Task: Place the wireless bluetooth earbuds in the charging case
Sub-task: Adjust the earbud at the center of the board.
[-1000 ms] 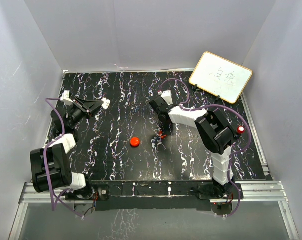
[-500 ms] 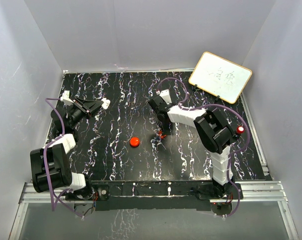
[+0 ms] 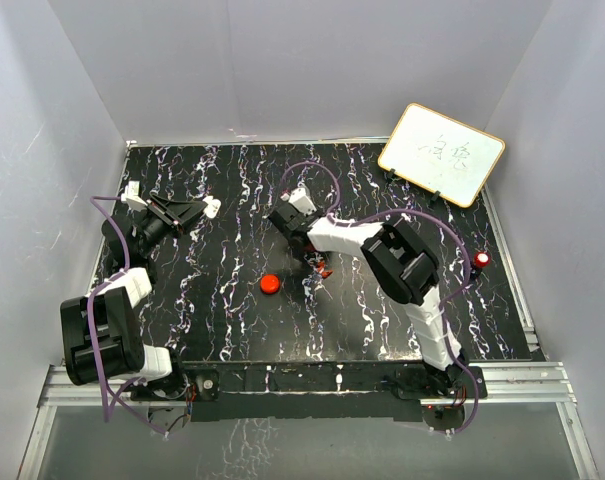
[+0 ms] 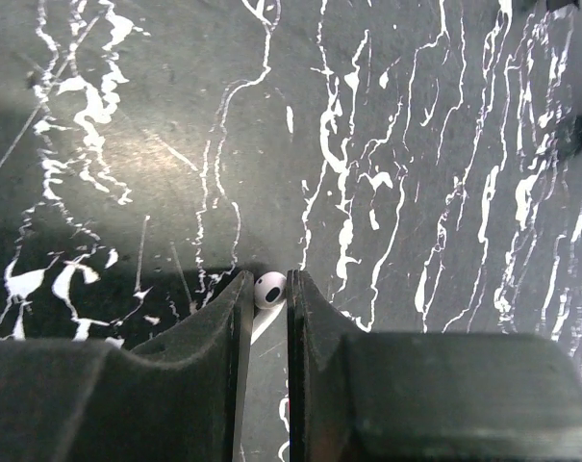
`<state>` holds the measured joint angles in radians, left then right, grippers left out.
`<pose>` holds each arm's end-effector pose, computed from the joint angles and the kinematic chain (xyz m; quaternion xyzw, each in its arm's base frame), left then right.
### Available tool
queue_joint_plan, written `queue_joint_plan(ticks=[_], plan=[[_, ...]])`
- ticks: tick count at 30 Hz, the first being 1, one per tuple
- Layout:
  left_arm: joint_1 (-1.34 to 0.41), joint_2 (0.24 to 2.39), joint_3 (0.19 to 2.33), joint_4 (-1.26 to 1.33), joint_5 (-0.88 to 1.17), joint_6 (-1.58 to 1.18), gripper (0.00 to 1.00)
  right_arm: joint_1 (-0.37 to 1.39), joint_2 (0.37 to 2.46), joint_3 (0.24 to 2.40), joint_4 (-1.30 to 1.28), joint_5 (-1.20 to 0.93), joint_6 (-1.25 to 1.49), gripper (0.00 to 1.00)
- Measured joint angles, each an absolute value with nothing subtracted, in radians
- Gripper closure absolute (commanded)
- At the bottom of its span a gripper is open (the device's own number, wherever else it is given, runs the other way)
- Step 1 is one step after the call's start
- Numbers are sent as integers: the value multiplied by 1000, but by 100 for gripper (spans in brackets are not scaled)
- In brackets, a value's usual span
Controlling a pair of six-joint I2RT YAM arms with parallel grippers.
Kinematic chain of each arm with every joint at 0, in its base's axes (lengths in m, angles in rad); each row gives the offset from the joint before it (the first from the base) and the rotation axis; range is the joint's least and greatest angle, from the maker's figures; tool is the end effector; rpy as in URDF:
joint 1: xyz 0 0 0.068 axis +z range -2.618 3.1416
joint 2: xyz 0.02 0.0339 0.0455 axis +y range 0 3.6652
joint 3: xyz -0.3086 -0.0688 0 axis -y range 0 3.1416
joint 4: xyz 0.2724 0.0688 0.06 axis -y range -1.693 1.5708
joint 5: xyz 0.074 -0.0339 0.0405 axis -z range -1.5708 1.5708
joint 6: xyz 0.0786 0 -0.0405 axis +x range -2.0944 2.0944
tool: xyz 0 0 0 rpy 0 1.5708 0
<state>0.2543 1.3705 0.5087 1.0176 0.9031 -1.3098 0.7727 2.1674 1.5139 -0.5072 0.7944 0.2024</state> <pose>0.3085 0.0164 0.2673 -0.1768 0.6486 -0.5894 0.4480 0.3954 0.3072 0.1324 -0.1784 0.8885 -0.2466 0.3433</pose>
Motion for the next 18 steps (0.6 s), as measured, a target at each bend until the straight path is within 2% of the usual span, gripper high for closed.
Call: queue_joint_plan(ticks=[18], plan=[[254, 1368, 508, 1025, 907, -1318, 100, 844, 2305, 1655, -602, 971, 75, 89]])
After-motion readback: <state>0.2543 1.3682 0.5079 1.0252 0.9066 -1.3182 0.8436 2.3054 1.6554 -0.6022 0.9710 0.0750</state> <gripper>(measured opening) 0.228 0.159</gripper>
